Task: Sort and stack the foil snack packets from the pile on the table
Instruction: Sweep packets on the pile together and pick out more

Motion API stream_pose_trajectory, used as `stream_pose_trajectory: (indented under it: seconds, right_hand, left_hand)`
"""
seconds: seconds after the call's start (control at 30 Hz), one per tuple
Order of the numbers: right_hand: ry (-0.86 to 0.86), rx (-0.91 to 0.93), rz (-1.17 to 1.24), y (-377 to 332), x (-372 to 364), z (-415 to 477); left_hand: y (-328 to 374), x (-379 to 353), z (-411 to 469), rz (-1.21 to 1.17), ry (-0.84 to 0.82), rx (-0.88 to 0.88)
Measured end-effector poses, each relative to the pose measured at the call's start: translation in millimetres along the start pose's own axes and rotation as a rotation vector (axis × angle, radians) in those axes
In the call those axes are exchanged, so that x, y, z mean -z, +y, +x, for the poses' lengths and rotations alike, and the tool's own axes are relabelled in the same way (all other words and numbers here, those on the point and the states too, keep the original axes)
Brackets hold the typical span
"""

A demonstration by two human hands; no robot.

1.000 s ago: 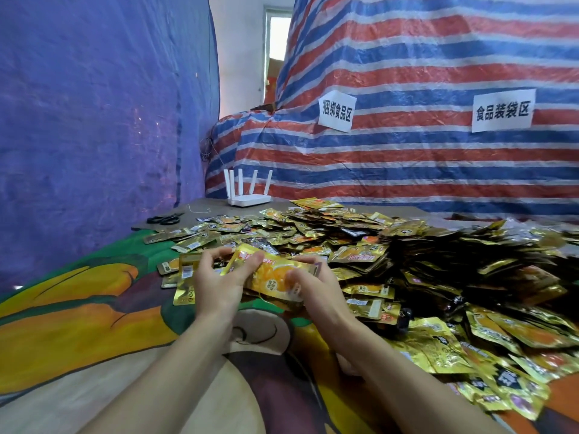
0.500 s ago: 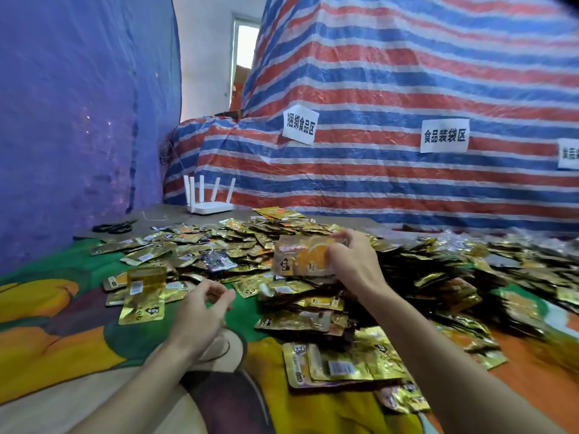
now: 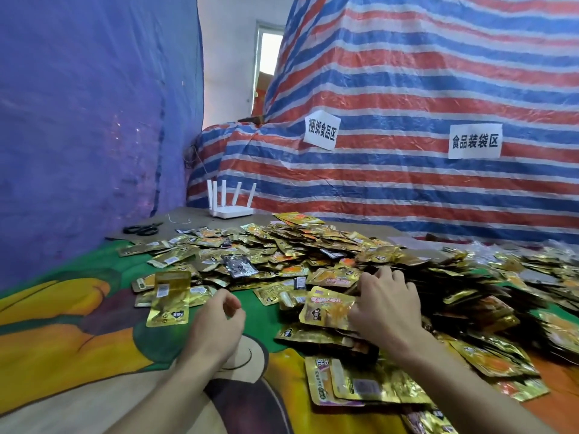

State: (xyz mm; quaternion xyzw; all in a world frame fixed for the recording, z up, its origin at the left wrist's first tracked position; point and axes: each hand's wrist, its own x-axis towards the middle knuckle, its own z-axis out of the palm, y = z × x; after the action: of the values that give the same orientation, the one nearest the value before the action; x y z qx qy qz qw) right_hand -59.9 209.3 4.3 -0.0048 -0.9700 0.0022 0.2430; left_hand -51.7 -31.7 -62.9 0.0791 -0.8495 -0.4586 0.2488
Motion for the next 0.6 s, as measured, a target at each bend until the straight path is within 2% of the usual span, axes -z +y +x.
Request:
stream_pose_trajectory:
  seconds: [0.07,0.17,0.23,0.37,0.5,0.6]
  right_hand:
    - [-0.023,0.021,0.026,-9.1,6.0,6.7]
    - [0.002,0.099,0.150,-31.1,9.6,26.1]
    - [-0.040,0.180,0.227,-51.6,5.3,41.4]
    - [-0.254,0.315,0.344,-103.1,-20.9,73.9]
    - [-0.361,0.391,0.343,-155.8,-58.8,106.1]
    - [-0.444,0.416,0.305,-186.7,-82.1,125.7]
  left_hand:
    - [1.4,1.1,3.8,0.093,0.000,0.022]
    - [7.2,11.6,19.6,0.313,-0.100,0.065]
    - [9.6,25.3,35.8,0.505,-0.146,0.101]
    - [-9.0,52.7,67.4,0.811,-0.016,0.227]
    - [-38.3,59.9,95.0,0.864,-0.046,0.351]
    - [-55.5,62.9,118.9,0.814,-0.150,0.338]
